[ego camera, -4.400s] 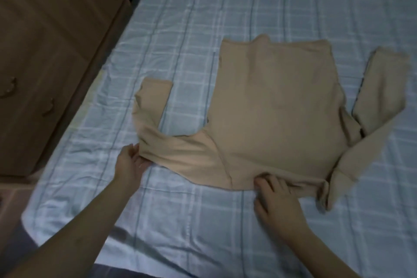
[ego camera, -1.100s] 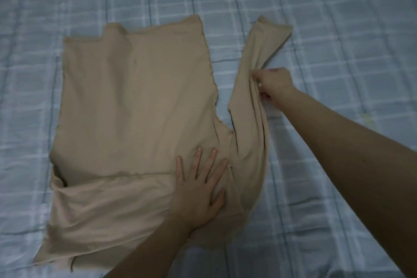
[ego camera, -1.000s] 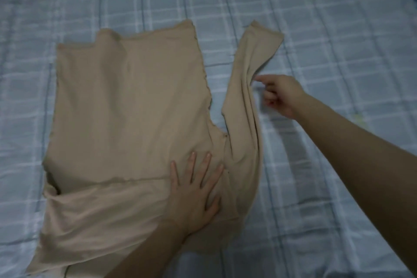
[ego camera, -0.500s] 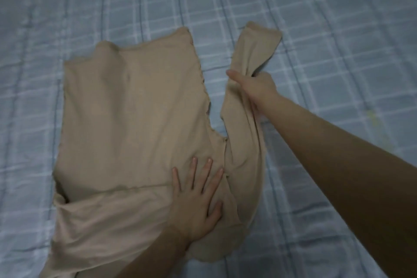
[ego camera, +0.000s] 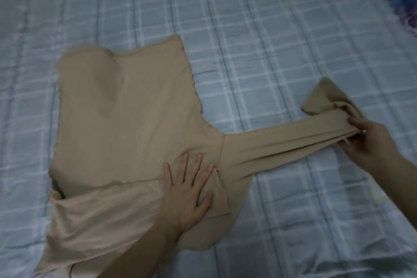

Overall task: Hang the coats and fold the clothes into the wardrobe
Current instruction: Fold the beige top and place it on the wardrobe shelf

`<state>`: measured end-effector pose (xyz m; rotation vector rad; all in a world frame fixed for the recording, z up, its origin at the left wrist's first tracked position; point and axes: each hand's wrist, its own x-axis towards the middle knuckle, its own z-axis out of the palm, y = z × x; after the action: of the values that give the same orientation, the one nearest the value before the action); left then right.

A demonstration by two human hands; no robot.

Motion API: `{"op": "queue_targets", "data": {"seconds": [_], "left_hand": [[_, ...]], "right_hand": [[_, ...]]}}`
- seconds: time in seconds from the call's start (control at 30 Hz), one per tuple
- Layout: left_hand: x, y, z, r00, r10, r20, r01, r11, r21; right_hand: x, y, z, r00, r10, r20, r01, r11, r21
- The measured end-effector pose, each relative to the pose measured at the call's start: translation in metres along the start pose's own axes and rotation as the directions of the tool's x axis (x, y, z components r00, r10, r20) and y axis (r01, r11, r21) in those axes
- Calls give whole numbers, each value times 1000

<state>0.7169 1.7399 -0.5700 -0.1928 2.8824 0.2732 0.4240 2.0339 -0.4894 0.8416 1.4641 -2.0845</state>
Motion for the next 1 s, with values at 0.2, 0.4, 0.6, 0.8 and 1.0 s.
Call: {"op": "queue_targets", "data": {"seconds": [0.2, 0.4, 0.6, 0.8, 1.0], "left_hand": [[2, 9, -5, 995, -86, 57, 86, 996, 2], [9, 11, -45, 992, -121, 46, 129, 894, -428], [-25, -54, -164, 913, -189, 363, 173, -626, -760], [-101, -144, -129, 716, -482, 505, 400, -311, -862], [-149, -174, -72, 635, -667, 390, 631, 156, -760]], "right_hand": [[-25, -16, 34, 992, 41, 117, -48, 997, 57], [-105, 12, 119, 866, -447, 225, 438, 894, 92], [-224, 145, 191, 328, -538, 777, 943, 142, -300], [-243, 279, 181, 357, 418, 835, 934, -154, -322], [-188, 269, 128, 594, 52, 803, 762, -355, -541]]}}
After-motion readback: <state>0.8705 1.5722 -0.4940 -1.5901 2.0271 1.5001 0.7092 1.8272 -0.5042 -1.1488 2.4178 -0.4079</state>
